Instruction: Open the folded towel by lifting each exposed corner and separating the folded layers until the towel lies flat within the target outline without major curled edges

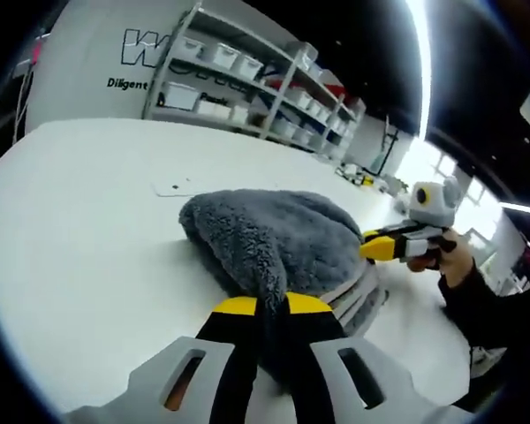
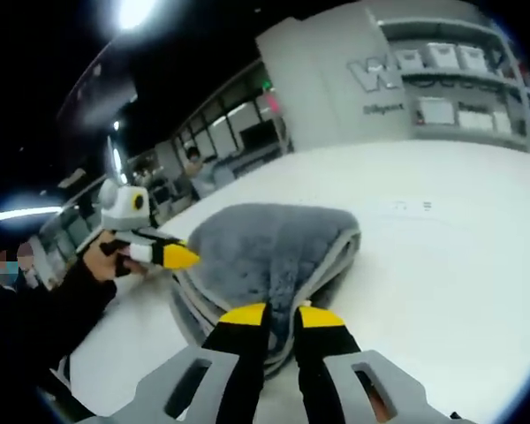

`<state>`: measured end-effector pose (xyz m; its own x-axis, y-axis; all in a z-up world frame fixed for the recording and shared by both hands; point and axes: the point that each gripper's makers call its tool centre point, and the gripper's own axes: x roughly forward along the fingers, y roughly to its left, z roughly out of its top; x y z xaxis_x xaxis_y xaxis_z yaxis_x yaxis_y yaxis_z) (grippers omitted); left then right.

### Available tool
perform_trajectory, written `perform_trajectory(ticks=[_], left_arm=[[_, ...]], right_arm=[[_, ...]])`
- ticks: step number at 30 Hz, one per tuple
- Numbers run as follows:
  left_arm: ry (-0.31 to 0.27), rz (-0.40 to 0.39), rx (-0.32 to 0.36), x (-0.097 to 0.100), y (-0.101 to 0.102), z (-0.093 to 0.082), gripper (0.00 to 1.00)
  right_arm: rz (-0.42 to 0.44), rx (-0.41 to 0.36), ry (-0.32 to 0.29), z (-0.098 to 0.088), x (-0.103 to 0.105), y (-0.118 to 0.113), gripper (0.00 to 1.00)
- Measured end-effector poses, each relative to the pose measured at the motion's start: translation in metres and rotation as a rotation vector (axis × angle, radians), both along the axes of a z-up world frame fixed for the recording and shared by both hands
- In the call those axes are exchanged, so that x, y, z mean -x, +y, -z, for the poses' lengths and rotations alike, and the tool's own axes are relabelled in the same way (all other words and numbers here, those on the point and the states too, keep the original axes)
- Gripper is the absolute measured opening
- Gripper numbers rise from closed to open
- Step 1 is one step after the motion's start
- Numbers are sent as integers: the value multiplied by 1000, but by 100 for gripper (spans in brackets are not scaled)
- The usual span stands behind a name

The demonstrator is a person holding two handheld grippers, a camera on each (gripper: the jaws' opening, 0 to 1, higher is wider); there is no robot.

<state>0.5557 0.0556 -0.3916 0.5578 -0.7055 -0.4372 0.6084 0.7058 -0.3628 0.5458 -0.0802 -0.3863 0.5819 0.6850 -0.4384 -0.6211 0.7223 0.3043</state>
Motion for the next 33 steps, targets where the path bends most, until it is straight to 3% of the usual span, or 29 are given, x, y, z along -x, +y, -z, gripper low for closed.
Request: perform_trajectory(ticks=[8, 14, 28, 33], left_arm=[[-2, -2, 6, 3, 3, 1, 7], [1, 8, 16, 18, -1, 2, 7], [-17, 33, -13, 38, 0, 2, 7], [-31, 53, -56, 44, -1, 1, 8]], right_arm=[[14, -19, 4, 2, 11, -2, 7], [2, -33, 0, 2, 26, -4, 7], [-31, -19, -2, 2, 42, -1, 7], [-43, -4, -16, 3, 46, 0, 8]])
